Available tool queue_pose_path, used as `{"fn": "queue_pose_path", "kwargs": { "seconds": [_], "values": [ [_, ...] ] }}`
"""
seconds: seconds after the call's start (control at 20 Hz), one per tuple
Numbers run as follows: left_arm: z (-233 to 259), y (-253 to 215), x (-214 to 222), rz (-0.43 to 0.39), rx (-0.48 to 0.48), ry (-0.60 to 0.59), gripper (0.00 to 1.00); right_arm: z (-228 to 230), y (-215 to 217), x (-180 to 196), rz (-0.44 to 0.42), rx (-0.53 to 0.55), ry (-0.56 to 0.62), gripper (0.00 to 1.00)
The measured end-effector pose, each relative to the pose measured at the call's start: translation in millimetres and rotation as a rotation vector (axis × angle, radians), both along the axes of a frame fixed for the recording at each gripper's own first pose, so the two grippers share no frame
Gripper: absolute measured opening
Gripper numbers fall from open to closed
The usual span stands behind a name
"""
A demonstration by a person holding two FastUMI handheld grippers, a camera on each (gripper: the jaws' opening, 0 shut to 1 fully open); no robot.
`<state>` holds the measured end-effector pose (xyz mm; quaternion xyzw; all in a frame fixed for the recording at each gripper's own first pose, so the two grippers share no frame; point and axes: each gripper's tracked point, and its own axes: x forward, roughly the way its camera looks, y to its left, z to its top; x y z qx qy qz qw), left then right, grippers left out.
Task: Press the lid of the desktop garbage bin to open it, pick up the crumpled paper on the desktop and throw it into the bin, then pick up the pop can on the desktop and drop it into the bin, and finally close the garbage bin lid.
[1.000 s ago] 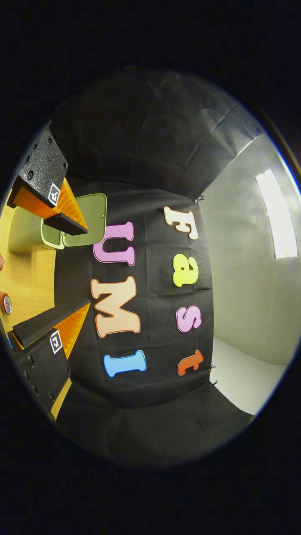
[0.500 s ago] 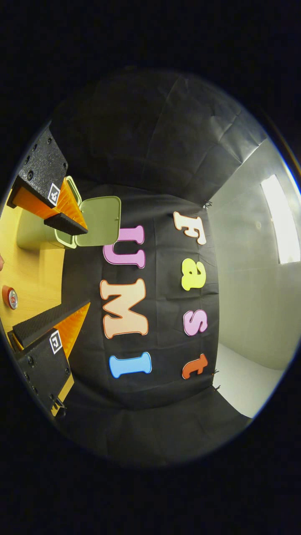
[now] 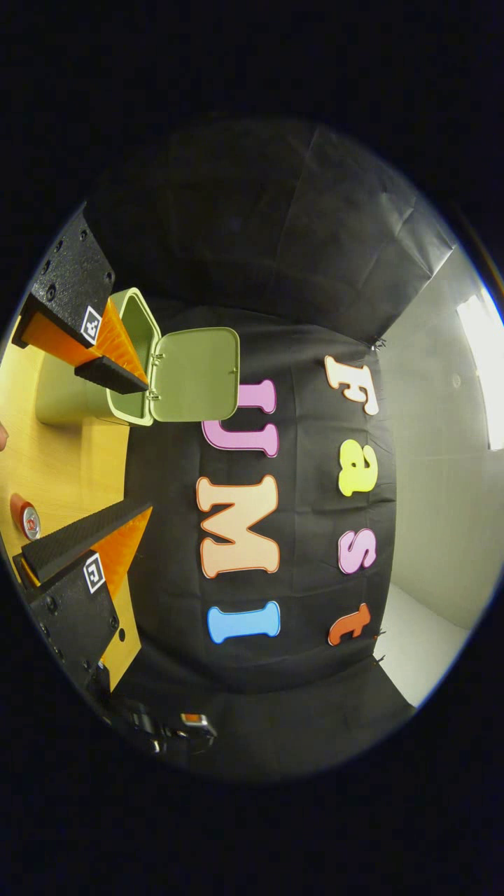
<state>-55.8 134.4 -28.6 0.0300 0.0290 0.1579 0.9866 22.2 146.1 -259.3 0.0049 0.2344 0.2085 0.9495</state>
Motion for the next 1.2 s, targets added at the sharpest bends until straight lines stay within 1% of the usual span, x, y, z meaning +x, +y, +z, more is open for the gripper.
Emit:
{"fn": "queue_pose_path", "kwargs": {
  "seconds": [0.25, 0.4, 0.6, 0.65, 0.7, 0.75, 0.85, 0.95, 1.2],
  "values": [
    [-13.2, 30.0, -3.4, 0.022, -0.002, 0.027, 0.92, 38.1, 40.1, 24.8, 0.022, 0.038, -0.069, 0.10],
    [-21.2, 50.2, -7.4, 0.044, -0.010, 0.040, 0.92, 58.2, 66.2, 39.5, 0.042, 0.040, -0.105, 0.09],
    [-29.4, 75.3, -12.0, 0.065, -0.007, 0.059, 0.92, 85.1, 102.1, 53.0, 0.062, 0.078, -0.140, 0.10],
    [-29.4, 81.0, -12.1, 0.068, -0.006, 0.061, 0.92, 91.0, 112.3, 55.6, 0.071, 0.086, -0.147, 0.08],
    [-31.1, 87.5, -12.8, 0.072, -0.004, 0.061, 0.92, 96.3, 123.5, 58.2, 0.080, 0.092, -0.157, 0.10],
    [-30.9, 94.4, -12.7, 0.075, -0.004, 0.063, 0.92, 99.7, 134.2, 59.2, 0.089, 0.092, -0.166, 0.11],
    [-34.6, 107.0, -14.1, 0.077, -0.004, 0.068, 0.92, 102.1, 157.6, 61.0, 0.118, 0.102, -0.166, 0.09],
    [-34.6, 122.4, -15.0, 0.081, 0.006, 0.070, 0.92, 104.1, 179.2, 59.8, 0.138, 0.121, -0.155, 0.10],
    [-40.9, 159.7, -15.1, 0.089, 0.013, 0.087, 0.92, 105.2, 228.8, 58.1, 0.168, 0.141, -0.143, 0.09]
  ]
}}
